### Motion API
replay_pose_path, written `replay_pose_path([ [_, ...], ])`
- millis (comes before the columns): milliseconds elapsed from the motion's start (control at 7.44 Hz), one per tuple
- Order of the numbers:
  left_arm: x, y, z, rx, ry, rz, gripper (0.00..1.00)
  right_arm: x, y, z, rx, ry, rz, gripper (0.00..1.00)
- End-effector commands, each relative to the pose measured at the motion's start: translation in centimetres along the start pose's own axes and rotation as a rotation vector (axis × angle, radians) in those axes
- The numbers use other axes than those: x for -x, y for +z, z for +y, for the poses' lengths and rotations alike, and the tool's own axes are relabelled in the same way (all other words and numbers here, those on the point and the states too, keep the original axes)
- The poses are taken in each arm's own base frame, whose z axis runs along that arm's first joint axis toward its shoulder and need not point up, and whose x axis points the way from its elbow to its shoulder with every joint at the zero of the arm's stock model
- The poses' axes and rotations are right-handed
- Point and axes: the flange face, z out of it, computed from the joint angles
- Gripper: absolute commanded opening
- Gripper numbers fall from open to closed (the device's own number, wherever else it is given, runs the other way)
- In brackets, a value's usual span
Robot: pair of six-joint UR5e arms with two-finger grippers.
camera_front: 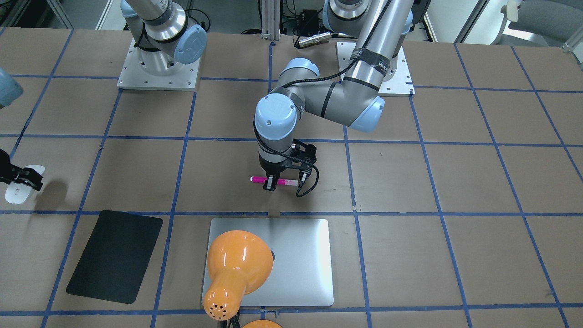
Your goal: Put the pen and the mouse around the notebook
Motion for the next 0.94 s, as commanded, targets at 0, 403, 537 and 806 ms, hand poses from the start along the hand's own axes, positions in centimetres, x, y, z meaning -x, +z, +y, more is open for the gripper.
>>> replay_pose_path([
  [0, -0.3, -2.6, -0.3, 0.002, 0.125, 0.046, 1.0, 6.9, -2.5, -3.2, -0.053, -0.014, 0.022, 0.58],
  [403, 0.6, -15.6, -4.3, -0.062, 0.917, -0.047, 1.0, 18.1, -3.2, -8.0, -0.102, -0.026, 0.022, 0.59],
  [537, 1.7, -19.1, -6.1, -0.069, 1.123, -0.085, 1.0, 21.1, -3.0, -9.5, -0.114, -0.001, 0.016, 0.59],
  [806, 4.3, -25.7, -9.8, -0.116, 1.307, 0.0, 1.0, 23.8, -2.2, -12.1, -0.125, 0.007, 0.008, 0.59],
])
